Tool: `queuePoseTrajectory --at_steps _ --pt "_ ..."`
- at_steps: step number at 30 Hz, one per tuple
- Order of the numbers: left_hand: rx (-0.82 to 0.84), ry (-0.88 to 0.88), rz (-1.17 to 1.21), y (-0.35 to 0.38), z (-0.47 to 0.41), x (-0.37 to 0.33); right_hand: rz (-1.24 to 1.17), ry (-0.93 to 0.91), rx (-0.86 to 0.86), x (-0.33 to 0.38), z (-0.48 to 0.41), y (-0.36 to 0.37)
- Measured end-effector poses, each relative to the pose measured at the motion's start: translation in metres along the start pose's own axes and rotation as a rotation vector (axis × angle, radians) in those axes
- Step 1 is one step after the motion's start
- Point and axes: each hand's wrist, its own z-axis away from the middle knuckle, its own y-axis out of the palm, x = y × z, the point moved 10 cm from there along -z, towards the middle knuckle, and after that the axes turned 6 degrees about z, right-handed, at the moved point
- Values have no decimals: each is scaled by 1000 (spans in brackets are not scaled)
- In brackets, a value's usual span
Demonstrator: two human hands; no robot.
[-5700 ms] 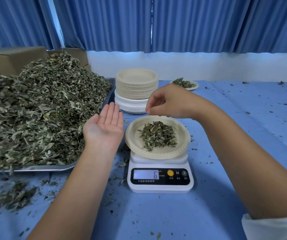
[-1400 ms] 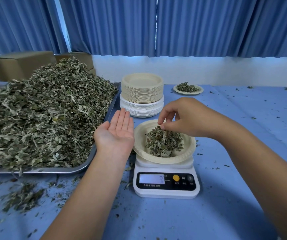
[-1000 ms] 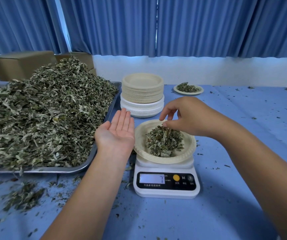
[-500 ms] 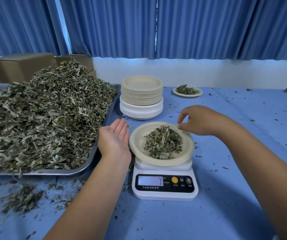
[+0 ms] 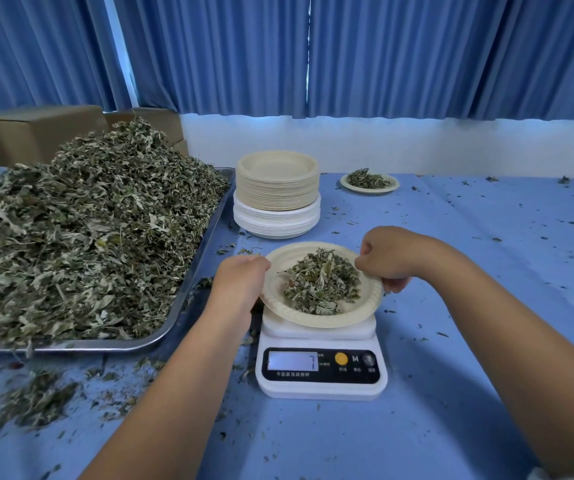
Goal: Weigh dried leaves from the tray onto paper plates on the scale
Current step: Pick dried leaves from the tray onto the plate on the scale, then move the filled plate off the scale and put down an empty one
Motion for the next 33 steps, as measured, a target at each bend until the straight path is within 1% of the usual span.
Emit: queuePoseTrajectory --at_steps 4,9,12,16,18,23,26,29,31,33 --pt "5 83 -15 0 5 -9 -67 7 -8 -5 0 -2" --pt "41 190 19 2 7 -27 -296 -10 -94 -17 -4 -20" --pt "76 154 81 18 3 -28 -440 12 -173 -36 -8 -32" --pt "128 62 159 61 -11 -31 -694 136 -299 -80 -20 -38" --pt "158 34 146 85 -21 -36 -781 188 -348 -101 -31 -38" --pt "150 -8 83 140 -52 -41 -911 317 -356 -145 -70 -28" --pt "138 -14 60 174 -64 -41 -939 377 -393 -164 -92 -29" --pt "132 -38 49 203 -73 -32 -948 396 -425 -177 -111 -33" --pt "99 -5 86 210 -79 -28 -948 407 -437 -184 -122 -34" --pt "39 29 64 211 -88 -24 -950 418 -442 -189 -131 -35"
